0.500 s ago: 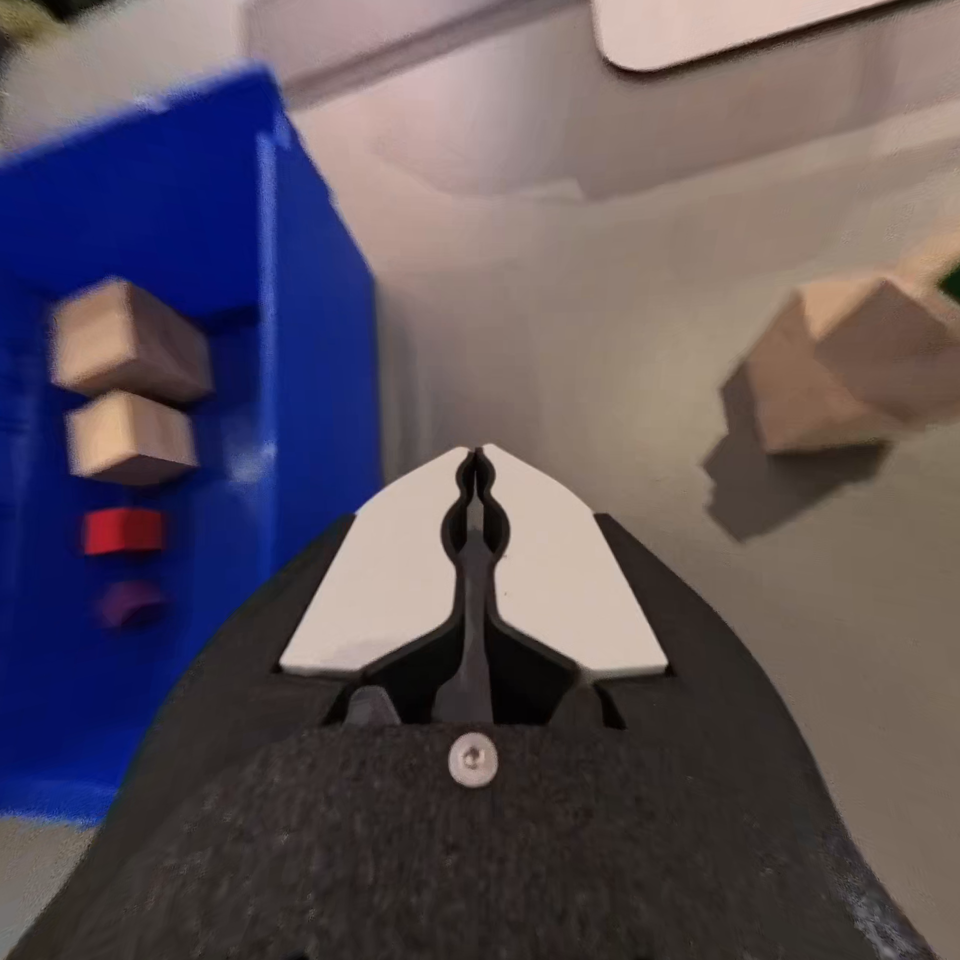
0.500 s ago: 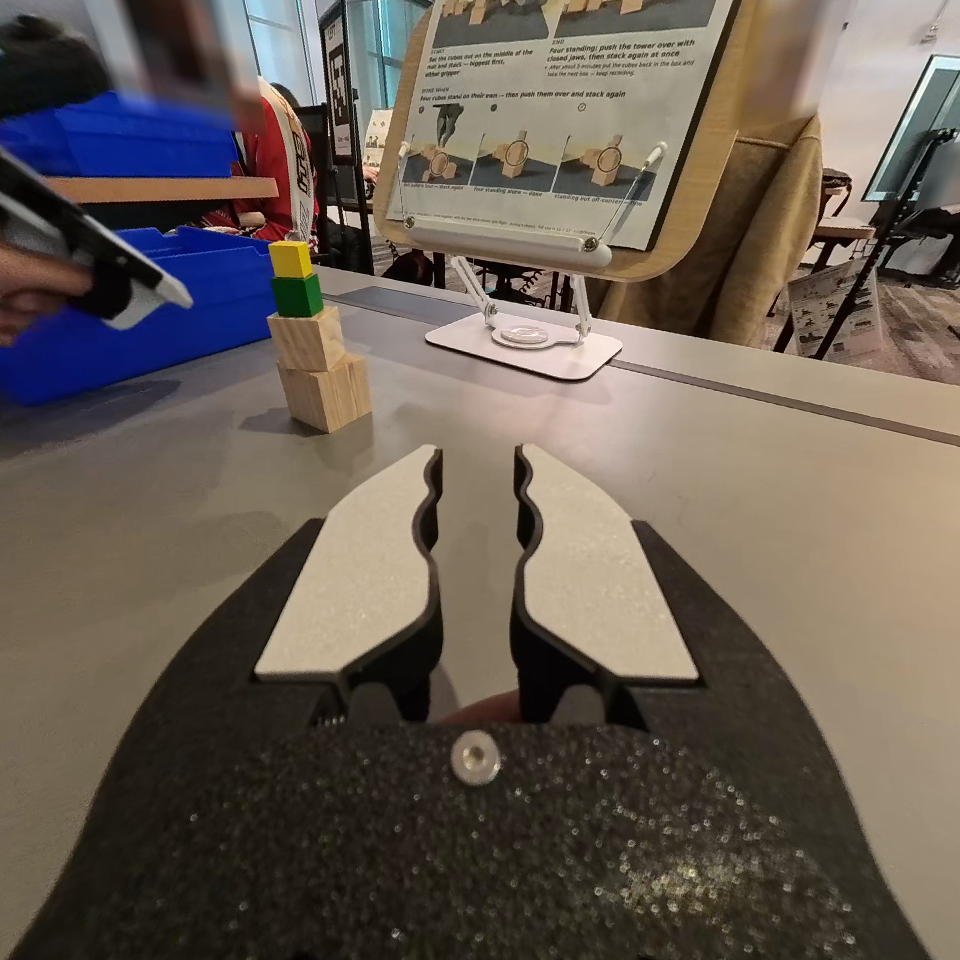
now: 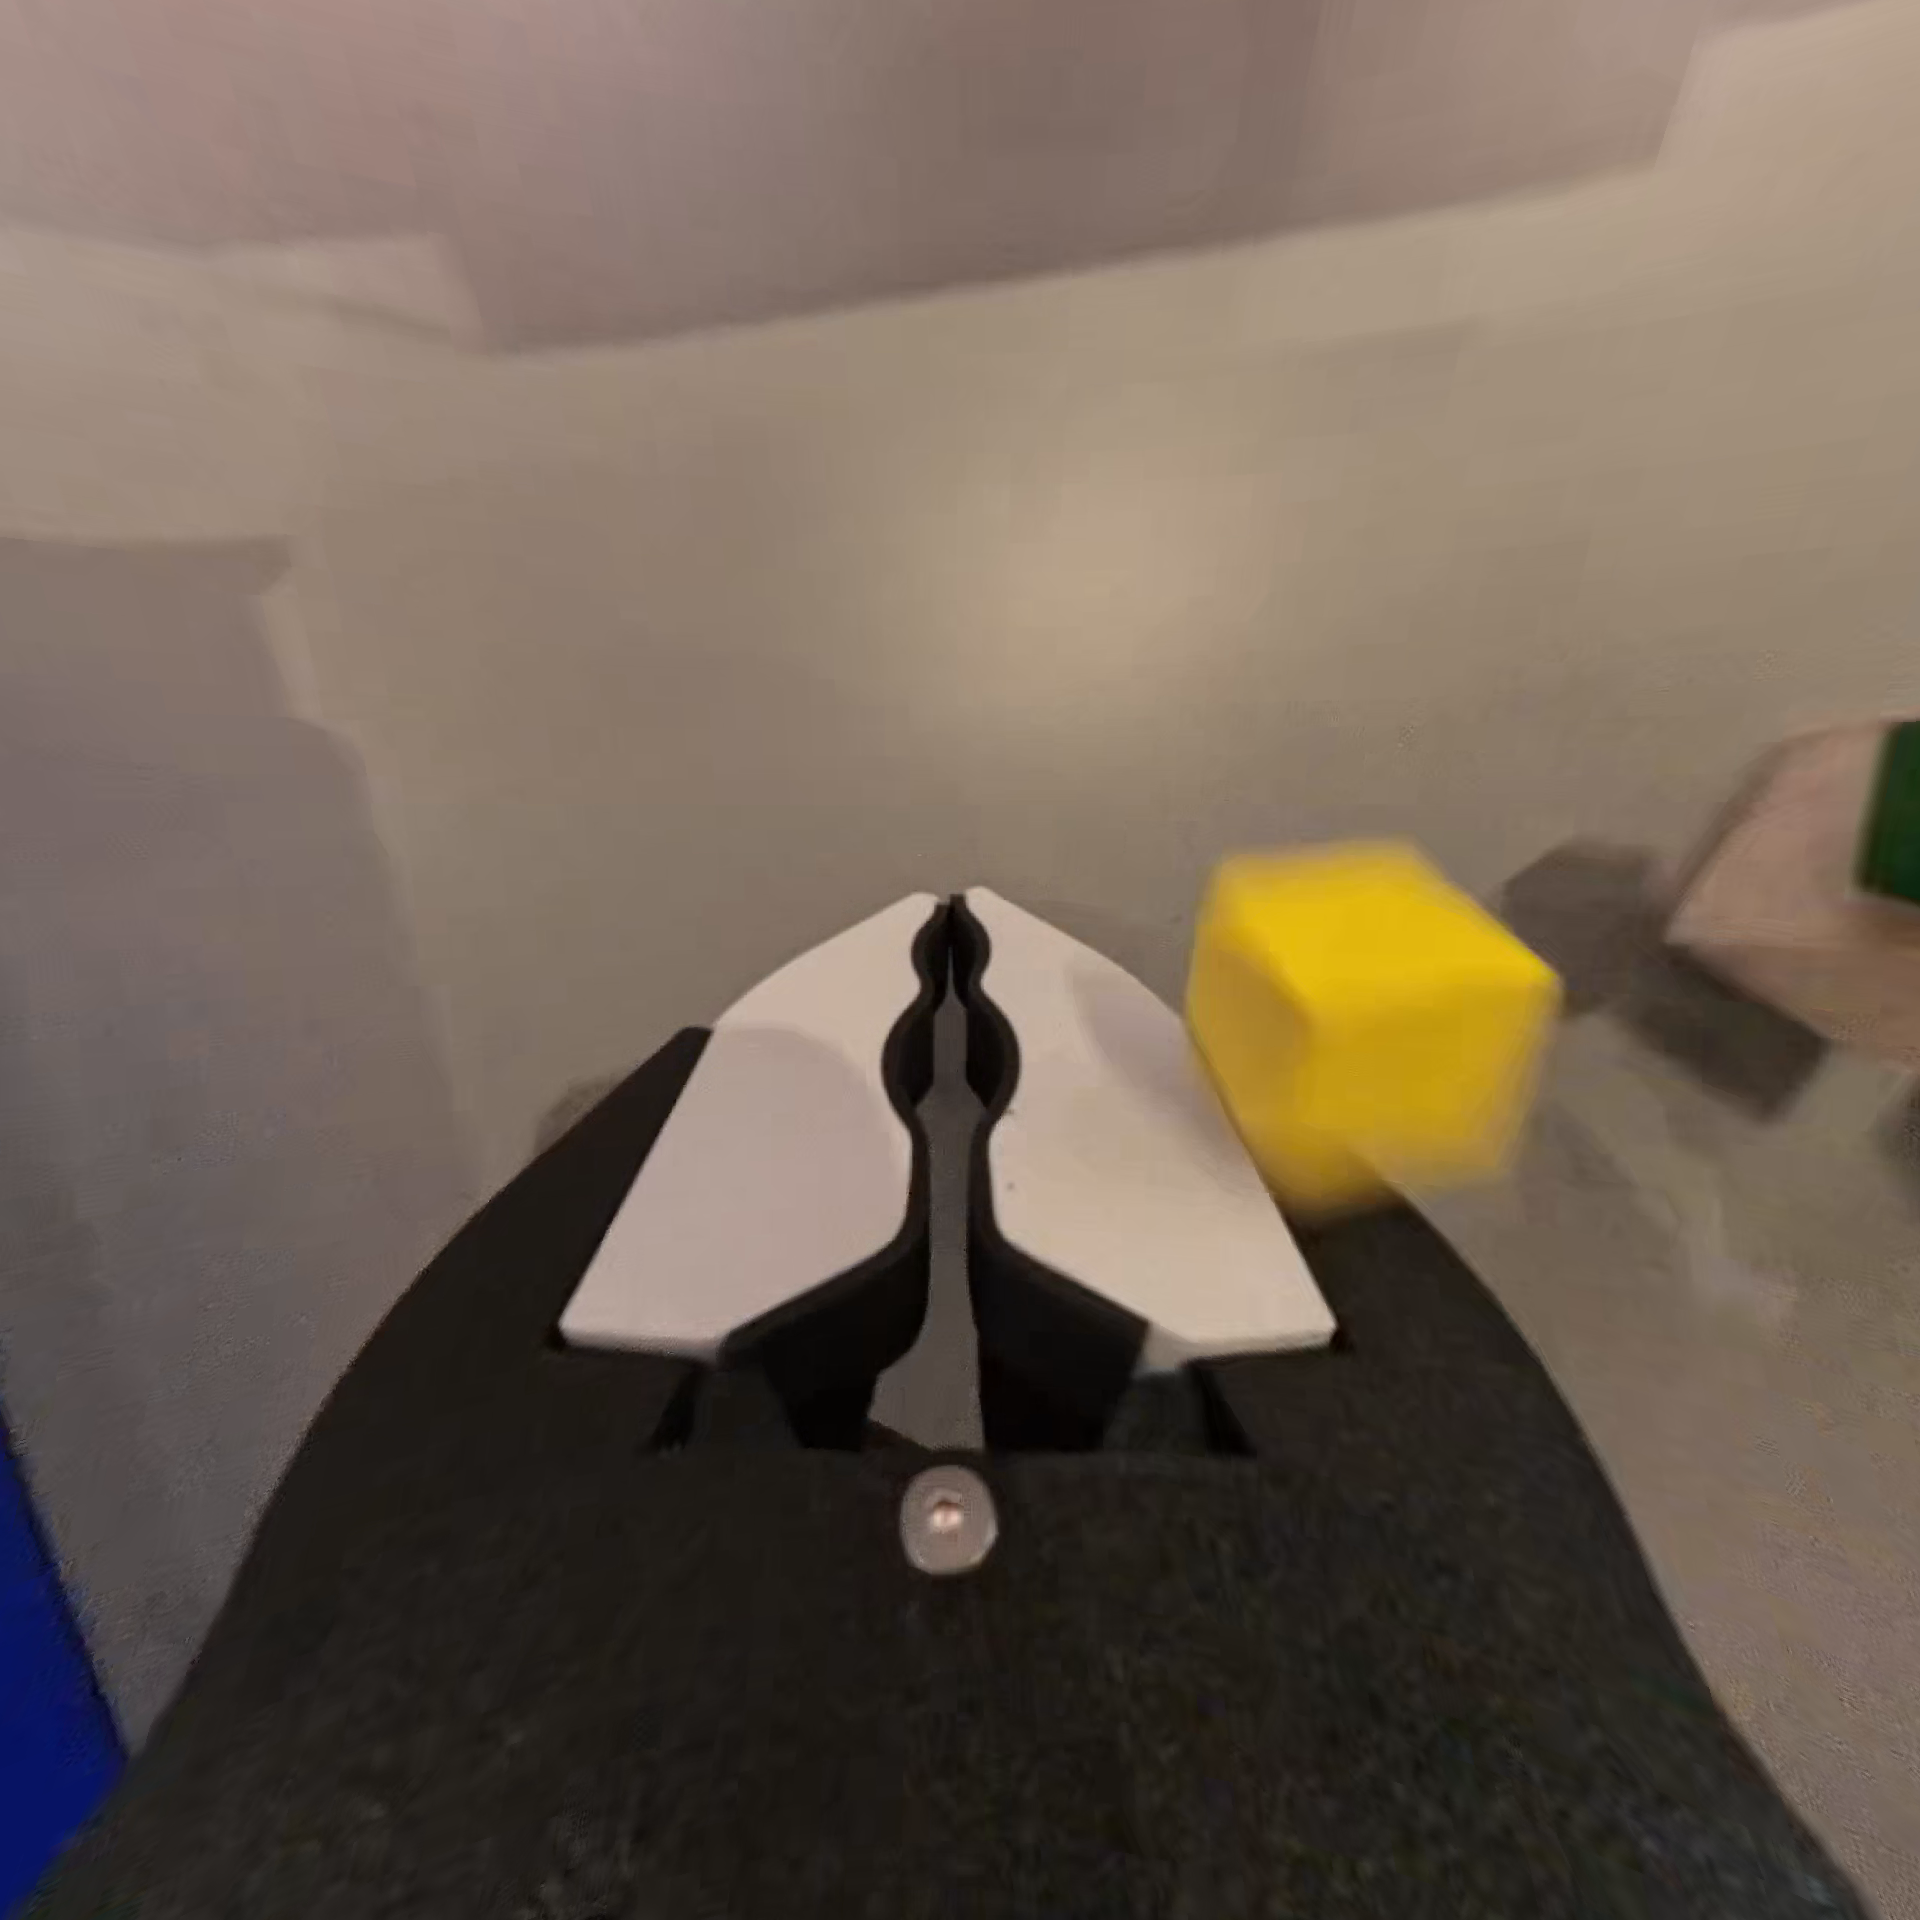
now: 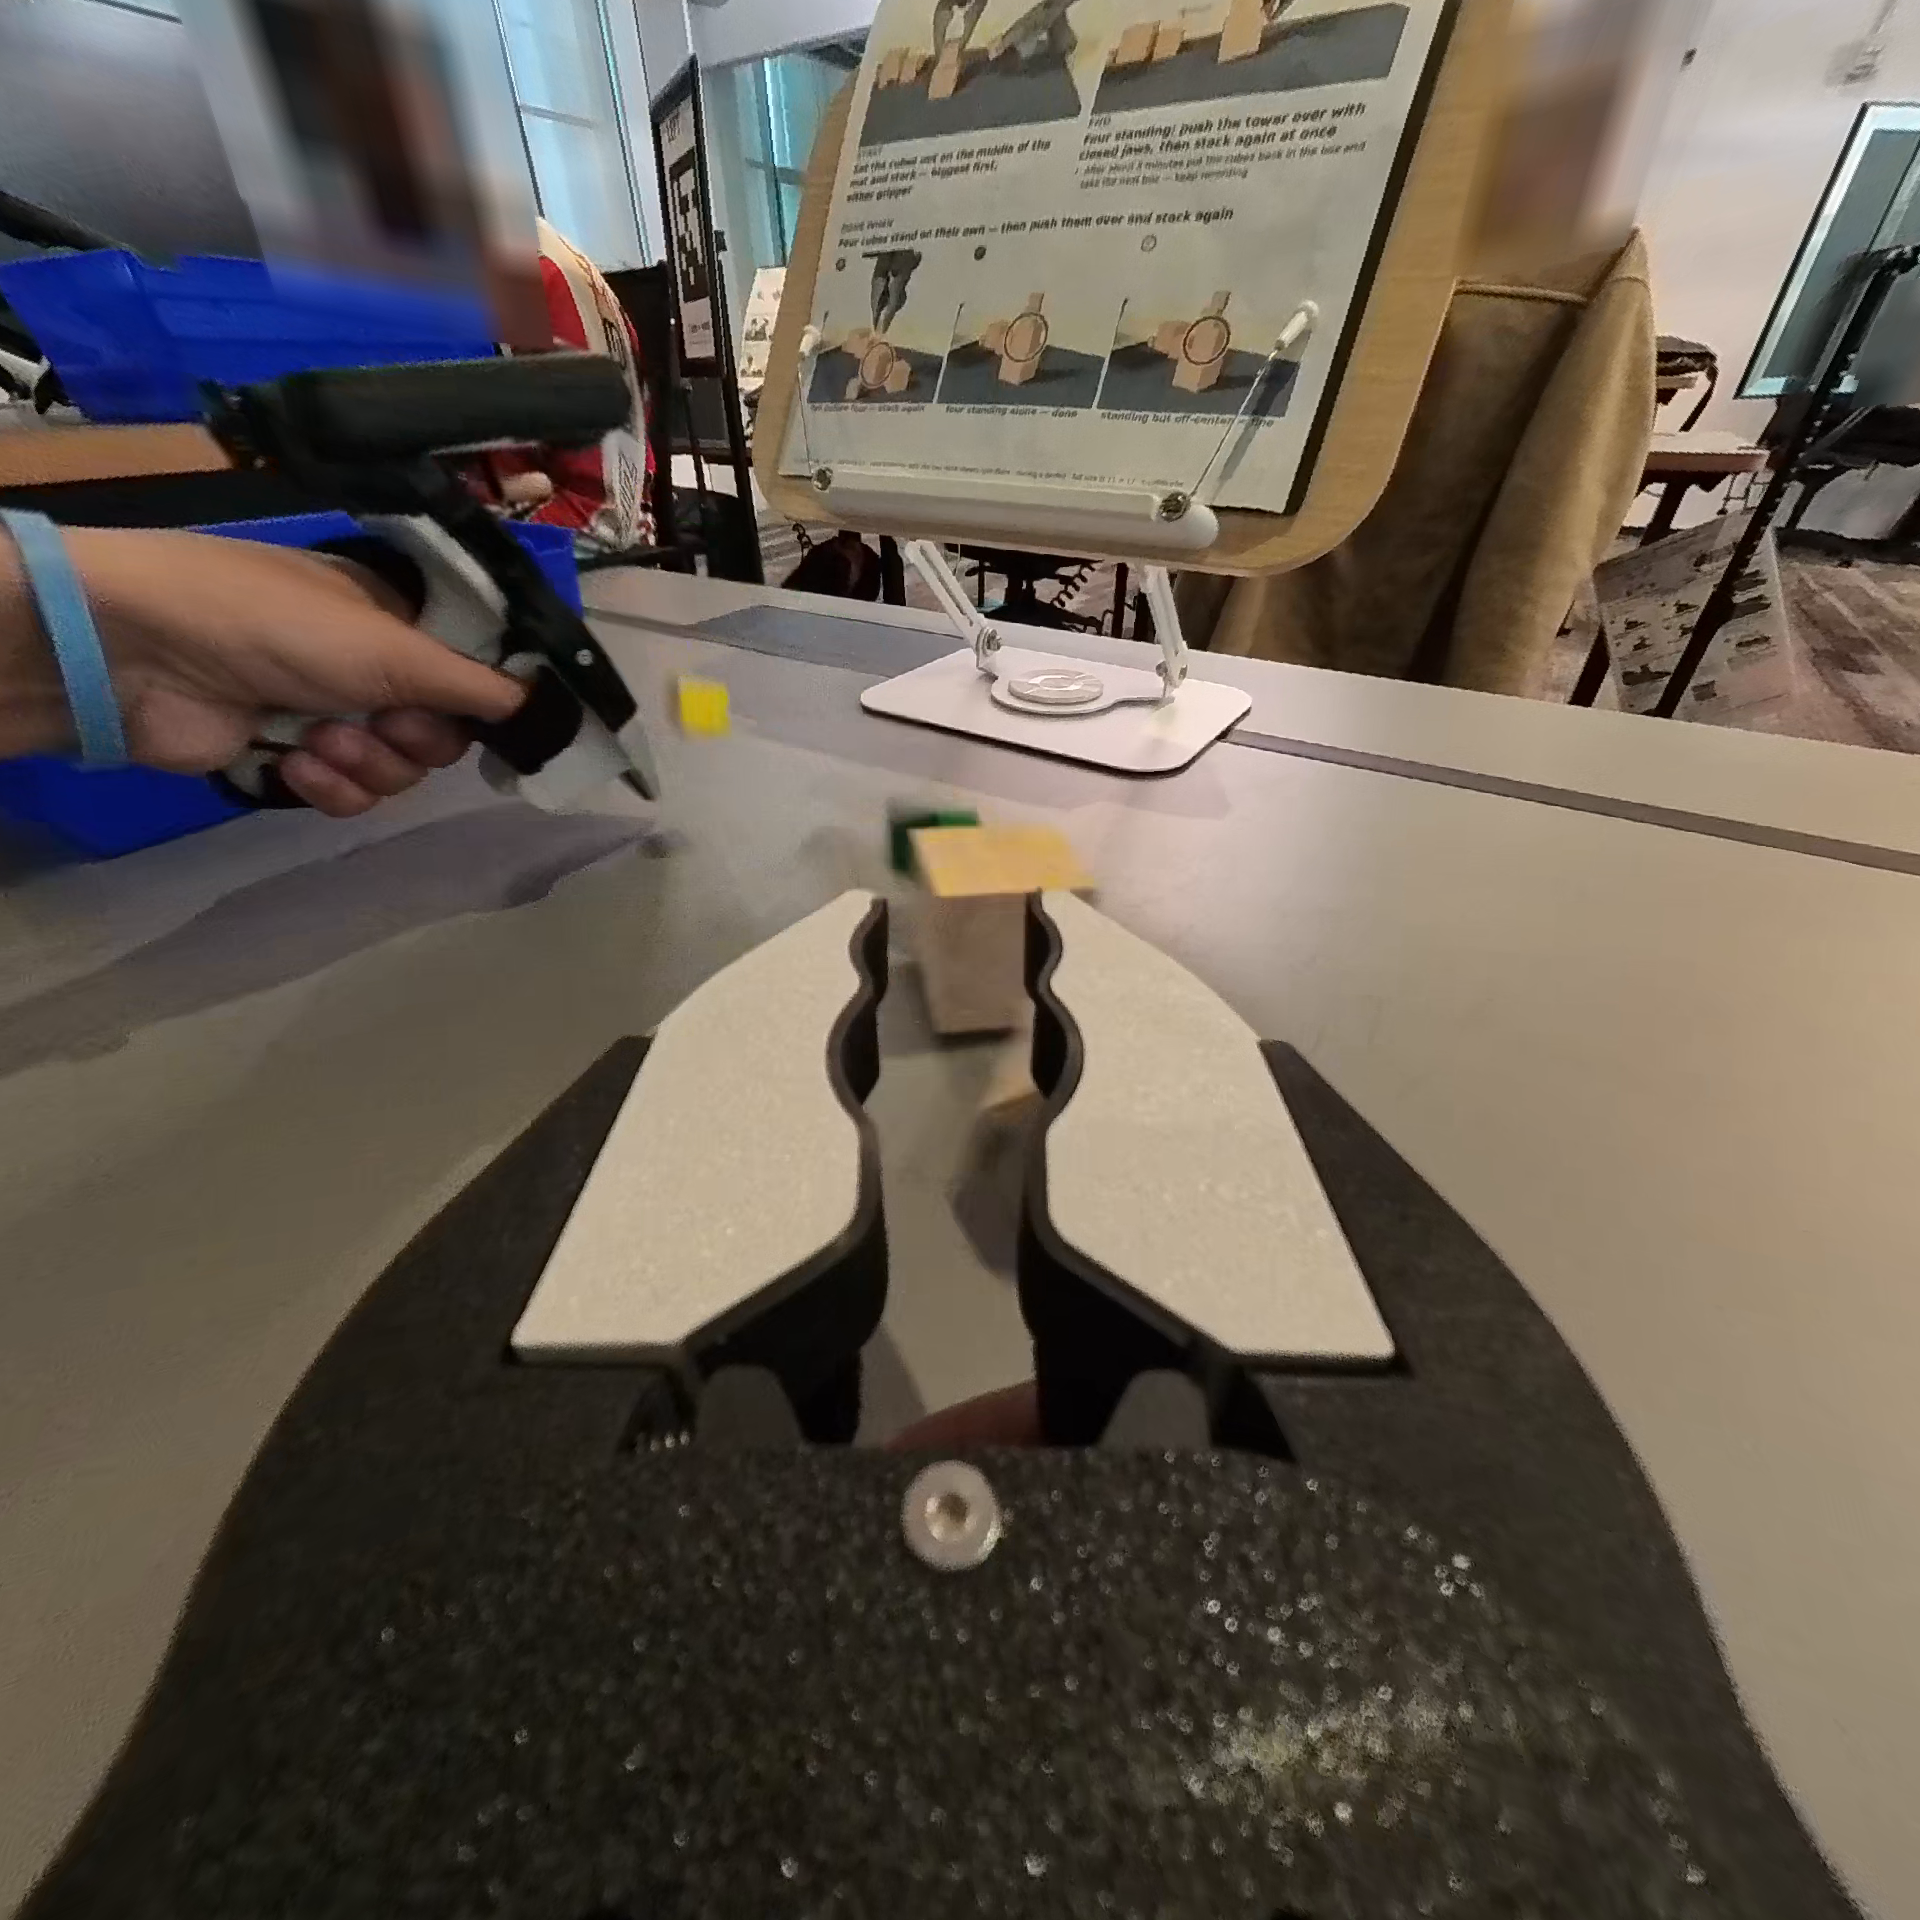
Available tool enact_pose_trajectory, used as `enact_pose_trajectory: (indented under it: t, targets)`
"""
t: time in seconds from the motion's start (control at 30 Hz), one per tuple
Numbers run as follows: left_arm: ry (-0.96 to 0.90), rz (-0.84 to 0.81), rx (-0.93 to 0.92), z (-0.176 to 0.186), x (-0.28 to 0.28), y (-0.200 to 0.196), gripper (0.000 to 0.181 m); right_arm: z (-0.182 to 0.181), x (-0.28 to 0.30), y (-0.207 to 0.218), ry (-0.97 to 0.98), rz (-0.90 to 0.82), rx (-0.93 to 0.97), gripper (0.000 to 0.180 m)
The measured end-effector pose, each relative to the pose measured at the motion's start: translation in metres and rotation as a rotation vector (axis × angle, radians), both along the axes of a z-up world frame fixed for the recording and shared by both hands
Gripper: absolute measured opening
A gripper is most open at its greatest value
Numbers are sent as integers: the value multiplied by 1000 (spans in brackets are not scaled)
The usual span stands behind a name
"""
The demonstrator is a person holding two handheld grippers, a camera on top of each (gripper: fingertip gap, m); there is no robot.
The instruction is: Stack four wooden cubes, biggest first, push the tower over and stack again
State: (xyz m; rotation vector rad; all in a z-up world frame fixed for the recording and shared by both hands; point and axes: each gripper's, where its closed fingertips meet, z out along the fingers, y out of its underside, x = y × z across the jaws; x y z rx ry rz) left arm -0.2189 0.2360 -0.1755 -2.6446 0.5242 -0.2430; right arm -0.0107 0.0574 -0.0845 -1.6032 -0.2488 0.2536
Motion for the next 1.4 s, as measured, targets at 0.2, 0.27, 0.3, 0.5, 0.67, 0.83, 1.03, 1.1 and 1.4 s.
enact_pose_trajectory:
  t: [0.2,0.27,0.3,0.5,0.67,0.83,1.03,1.1,1.4]
  targets:
    - [-9,-14,234,19,-42,-20,5,-1,1,1,20,8,-13,24]
    - [-31,-33,337,21,-56,-40,21,-2,1,2,27,14,-27,24]
    - [-51,-25,394,22,-62,-48,23,-3,0,2,25,18,-31,24]
    - [-331,2,692,57,-79,-89,73,-8,-3,6,-37,-4,-61,30]
    - [-371,62,894,84,-95,-99,67,-9,-3,7,-52,-18,-60,34]
    - [-337,54,870,79,-91,-96,67,-10,13,9,-31,-138,-78,41]
    - [-340,44,888,81,-90,-97,66,-10,15,9,-45,-174,-73,41]
    - [-324,41,893,81,-89,-97,65,-10,15,9,-48,-175,-73,42]
    - [-271,4,896,77,-83,-98,62,-9,14,10,-51,-179,-69,42]
